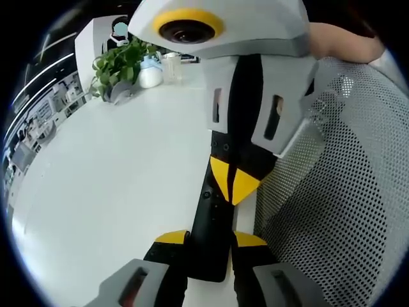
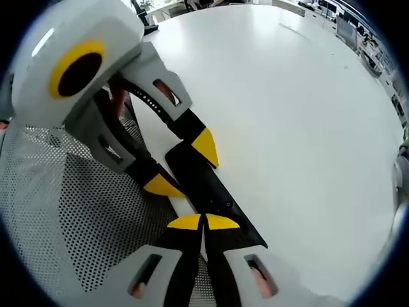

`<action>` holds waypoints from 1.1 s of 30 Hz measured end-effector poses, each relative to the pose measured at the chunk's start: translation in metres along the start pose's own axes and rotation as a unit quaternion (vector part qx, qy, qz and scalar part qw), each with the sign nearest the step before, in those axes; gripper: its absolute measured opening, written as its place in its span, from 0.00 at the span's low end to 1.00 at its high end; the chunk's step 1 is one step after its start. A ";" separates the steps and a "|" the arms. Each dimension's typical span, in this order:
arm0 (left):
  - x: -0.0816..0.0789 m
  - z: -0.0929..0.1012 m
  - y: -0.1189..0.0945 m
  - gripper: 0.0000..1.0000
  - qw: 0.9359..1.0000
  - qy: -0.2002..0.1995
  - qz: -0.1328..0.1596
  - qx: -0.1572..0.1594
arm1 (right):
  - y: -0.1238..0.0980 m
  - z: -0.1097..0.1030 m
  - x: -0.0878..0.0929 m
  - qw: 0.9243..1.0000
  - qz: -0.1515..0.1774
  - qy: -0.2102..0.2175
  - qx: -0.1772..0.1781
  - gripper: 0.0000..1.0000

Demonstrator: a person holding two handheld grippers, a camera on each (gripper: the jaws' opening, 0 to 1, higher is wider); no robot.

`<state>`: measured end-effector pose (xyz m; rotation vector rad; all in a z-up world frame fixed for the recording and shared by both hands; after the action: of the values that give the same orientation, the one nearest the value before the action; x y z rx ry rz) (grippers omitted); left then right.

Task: Press the specified remote control buttons in sequence, fully releasing each button before pressing the next.

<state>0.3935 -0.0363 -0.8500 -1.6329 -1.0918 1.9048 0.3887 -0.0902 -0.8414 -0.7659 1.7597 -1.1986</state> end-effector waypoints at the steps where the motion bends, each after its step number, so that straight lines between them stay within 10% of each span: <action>1: 0.000 0.000 0.000 0.26 1.000 0.000 0.000 0.000 | 0.000 0.000 0.000 1.000 0.001 0.000 -0.001 0.00; 33: -0.003 0.005 0.003 0.24 1.000 0.015 0.001 0.011 | -0.002 0.005 -0.011 0.998 0.032 -0.054 0.032 0.00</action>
<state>0.3898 -0.0415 -0.8507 -1.6469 -1.0536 1.8807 0.3982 -0.0833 -0.8374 -0.7188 1.6379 -1.1449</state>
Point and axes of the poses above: the point that each gripper's makers call its tool centre point, and the gripper's own axes: y roughly forward along the fingers, z roughly to its right, x roughly out of its underside, the point moved 3 cm from there along -y, roughly backward along the fingers
